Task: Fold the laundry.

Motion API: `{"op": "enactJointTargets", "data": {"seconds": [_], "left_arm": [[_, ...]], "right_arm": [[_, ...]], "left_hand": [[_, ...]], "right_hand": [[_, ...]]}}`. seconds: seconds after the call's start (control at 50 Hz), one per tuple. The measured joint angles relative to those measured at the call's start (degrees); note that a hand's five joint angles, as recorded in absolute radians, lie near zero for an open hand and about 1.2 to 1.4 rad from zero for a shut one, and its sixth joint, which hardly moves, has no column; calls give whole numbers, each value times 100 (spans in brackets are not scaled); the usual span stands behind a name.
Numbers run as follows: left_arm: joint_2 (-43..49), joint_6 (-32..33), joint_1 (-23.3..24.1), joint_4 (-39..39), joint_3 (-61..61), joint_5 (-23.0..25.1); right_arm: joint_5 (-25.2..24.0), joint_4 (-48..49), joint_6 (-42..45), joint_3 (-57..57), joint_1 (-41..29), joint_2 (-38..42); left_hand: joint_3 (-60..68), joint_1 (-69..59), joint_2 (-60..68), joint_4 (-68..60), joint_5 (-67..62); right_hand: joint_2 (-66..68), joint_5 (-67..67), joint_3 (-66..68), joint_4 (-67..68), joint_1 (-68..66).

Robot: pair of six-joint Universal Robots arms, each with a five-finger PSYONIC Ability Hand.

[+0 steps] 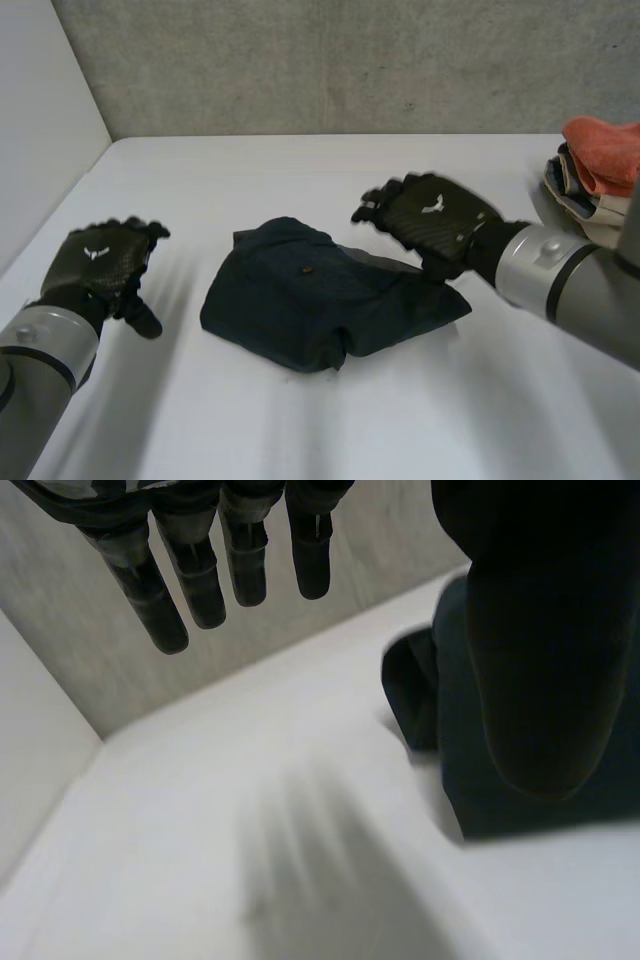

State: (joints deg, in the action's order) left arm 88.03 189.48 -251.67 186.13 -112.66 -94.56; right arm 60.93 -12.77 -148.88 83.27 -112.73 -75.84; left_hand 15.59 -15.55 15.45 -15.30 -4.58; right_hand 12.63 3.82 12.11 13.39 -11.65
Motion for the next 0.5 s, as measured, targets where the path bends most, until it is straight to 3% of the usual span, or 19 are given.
{"op": "enactJointTargets", "data": {"seconds": [0.08,0.2,0.24,0.3,0.32,0.36,0.4,0.5], "left_arm": [[355,-132,-79,10,-36,119],[1057,-304,10,173,152,561],[1378,-338,111,293,311,763],[1779,-352,277,456,563,935],[1933,-352,355,517,684,976],[2125,-344,482,598,894,991],[2212,-327,587,643,1076,951],[1907,-283,764,680,1397,732]], "right_arm": [[83,-208,267,-7,-116,249],[590,-209,787,-17,-315,821],[800,-31,874,-22,-388,996],[994,277,920,-10,-458,1139],[1073,473,925,6,-487,1185],[1124,664,922,26,-504,1203],[1169,925,909,59,-507,1175],[1189,1145,875,91,-462,819]], "left_hand": [[0,0,0,0,0],[22,-32,76,-67,-160],[185,-173,253,-232,-327],[1310,-1429,1335,-1286,-1368],[1676,-1917,1701,-1719,-1792],[4204,-4360,4246,-4263,-4306],[5047,-5014,5119,-5126,-5115],[5236,-5013,5286,-5317,-5155]], "right_hand": [[0,0,0,0,0],[0,0,0,0,0],[707,623,742,654,-614],[1898,1609,1937,1705,-1534],[3479,3053,3352,3220,-2802],[5273,4933,5257,5147,-4147],[5470,5128,5465,5370,-4265],[5477,5186,5550,5450,-4335]]}}
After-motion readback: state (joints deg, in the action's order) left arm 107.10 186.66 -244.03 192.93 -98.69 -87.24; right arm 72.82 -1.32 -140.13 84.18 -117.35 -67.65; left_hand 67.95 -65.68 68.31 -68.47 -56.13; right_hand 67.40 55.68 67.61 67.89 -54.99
